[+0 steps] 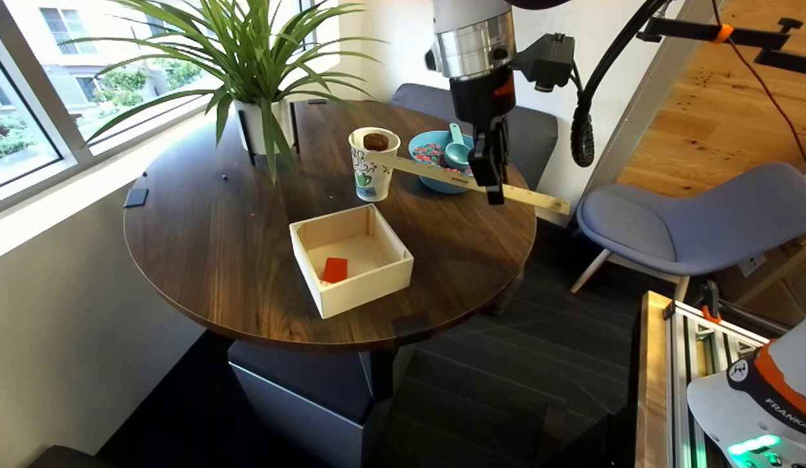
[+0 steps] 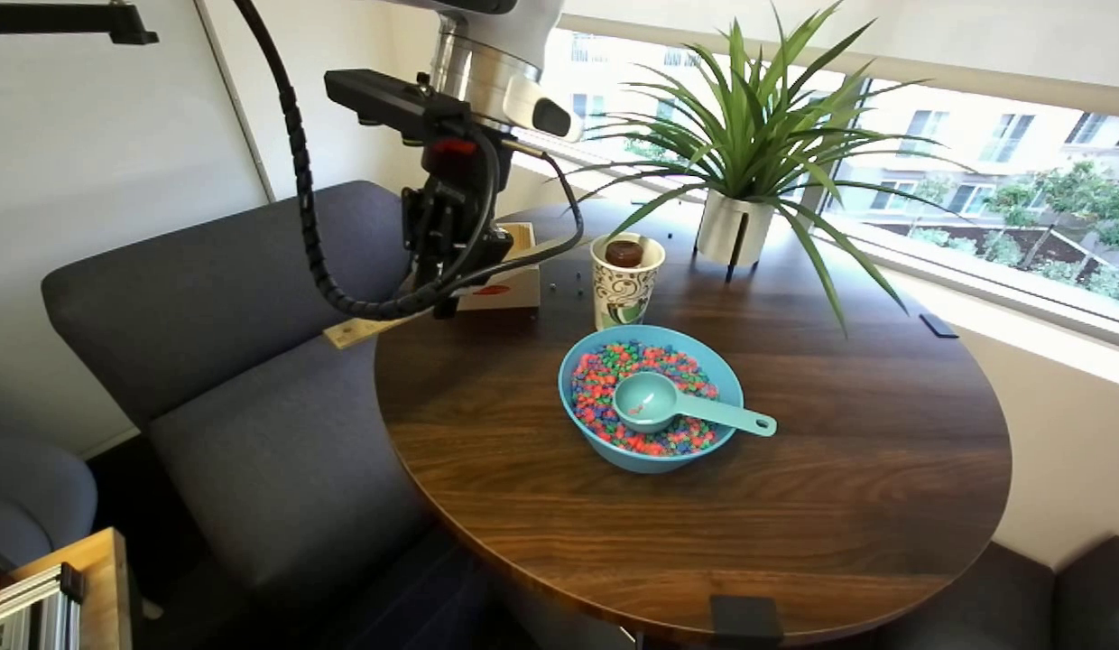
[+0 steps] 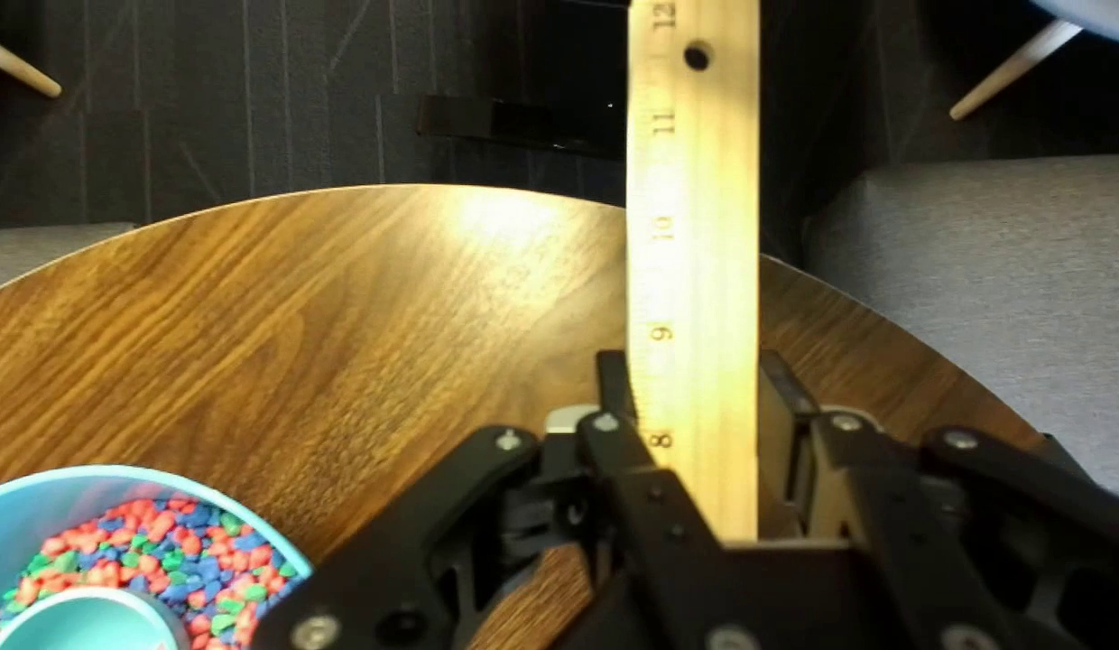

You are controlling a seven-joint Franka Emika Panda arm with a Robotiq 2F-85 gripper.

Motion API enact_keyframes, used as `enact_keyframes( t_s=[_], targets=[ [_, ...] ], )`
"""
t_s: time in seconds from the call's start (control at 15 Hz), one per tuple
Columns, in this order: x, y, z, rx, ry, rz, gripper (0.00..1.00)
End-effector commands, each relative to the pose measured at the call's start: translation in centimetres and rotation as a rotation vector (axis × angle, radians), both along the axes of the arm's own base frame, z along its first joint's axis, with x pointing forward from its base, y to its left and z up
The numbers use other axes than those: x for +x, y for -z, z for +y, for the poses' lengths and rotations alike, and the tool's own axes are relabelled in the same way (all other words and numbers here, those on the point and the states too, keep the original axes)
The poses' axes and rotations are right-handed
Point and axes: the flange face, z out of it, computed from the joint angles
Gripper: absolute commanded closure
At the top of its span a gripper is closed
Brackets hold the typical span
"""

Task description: Remove the ruler from the wooden box and put it on the table

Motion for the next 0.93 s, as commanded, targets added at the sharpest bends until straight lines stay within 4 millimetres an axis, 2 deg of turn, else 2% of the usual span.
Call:
enact_keyframes(
  t_s=[0.0, 0.47, 0.8, 0.87],
  targets=[
    [2.0, 1.0, 0.3, -0.034, -0.048, 0.004, 0.9],
    [3.9, 3.9, 1.0, 0.02, -0.126, -0.037, 0.9],
    [4.9, 6.2, 0.7, 0.045, -0.161, -0.027, 0.9],
    [5.0, 6.5, 0.7, 0.053, -0.167, -0.025, 0.84]
  ],
)
